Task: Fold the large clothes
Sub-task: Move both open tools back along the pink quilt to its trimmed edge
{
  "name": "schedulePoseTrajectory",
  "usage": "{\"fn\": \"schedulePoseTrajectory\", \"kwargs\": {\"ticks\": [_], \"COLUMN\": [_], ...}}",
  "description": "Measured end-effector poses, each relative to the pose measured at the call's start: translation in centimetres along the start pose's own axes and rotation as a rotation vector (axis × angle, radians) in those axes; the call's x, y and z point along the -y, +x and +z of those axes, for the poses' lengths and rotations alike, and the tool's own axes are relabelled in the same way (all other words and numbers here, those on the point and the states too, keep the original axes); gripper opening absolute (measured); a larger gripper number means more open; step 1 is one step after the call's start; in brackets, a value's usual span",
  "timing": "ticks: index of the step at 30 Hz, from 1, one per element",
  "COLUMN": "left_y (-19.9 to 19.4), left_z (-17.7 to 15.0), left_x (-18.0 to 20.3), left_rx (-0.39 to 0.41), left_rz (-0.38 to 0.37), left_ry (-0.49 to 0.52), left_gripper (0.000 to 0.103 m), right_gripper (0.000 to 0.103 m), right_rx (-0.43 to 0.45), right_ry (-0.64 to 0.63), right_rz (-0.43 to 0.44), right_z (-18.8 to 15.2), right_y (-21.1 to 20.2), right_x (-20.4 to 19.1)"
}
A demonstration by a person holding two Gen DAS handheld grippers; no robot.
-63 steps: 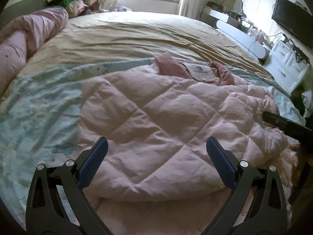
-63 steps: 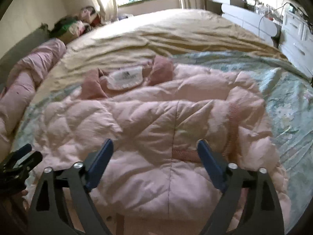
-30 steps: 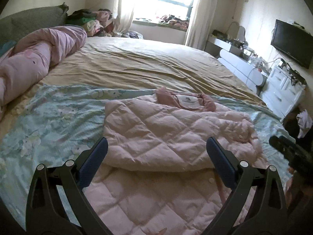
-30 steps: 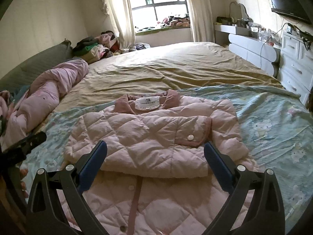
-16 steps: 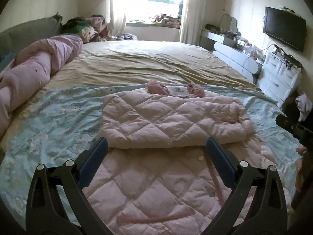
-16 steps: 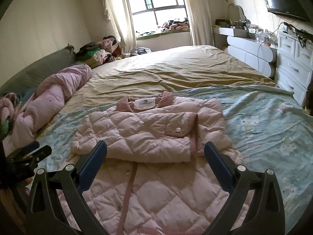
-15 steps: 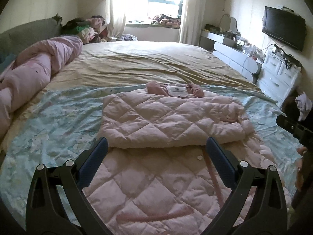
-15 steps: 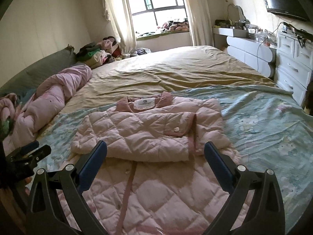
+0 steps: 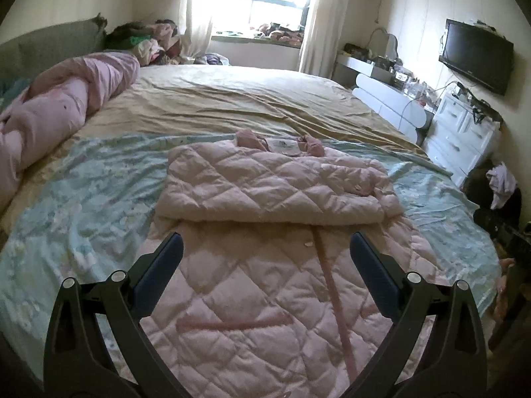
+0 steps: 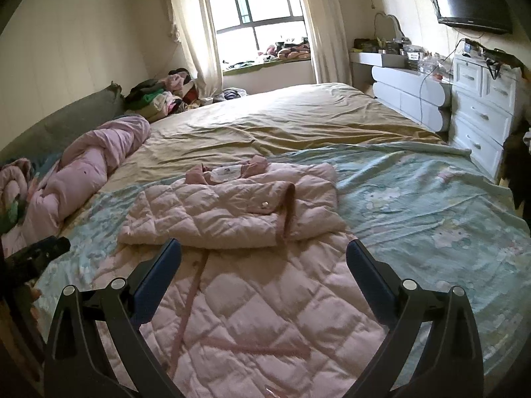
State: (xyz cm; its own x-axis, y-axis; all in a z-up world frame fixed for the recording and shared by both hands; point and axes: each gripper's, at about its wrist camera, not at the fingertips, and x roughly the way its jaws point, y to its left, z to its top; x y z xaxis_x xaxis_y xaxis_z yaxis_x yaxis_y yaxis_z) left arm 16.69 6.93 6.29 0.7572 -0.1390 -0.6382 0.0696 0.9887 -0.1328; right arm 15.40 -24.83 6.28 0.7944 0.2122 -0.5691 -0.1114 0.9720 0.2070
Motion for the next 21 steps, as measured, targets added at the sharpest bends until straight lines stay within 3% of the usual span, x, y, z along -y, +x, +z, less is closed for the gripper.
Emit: {"fn": "schedulePoseTrajectory", "kwargs": {"ticks": [5, 21], "left_y": [-0.8, -3.3], "left_z": [-1.4, -5.3], "left_x": [-0.2, -5.0], "left_rx": [-0.021, -0.082], "left_rz": [0.049, 0.115], "left_ry": [0.024, -0.062], "left_gripper": [0.094, 0.094], "right_gripper": [0.099, 0.099], "right_rx": [-0.010, -0.081], "right_ry": [-0.003, -0.027], "right_rz": [-0.006, -0.003], "right_z": [-1.3, -6.2], "right_y": [-1.4, -3.7], "right_x": [1.1, 3.5]}}
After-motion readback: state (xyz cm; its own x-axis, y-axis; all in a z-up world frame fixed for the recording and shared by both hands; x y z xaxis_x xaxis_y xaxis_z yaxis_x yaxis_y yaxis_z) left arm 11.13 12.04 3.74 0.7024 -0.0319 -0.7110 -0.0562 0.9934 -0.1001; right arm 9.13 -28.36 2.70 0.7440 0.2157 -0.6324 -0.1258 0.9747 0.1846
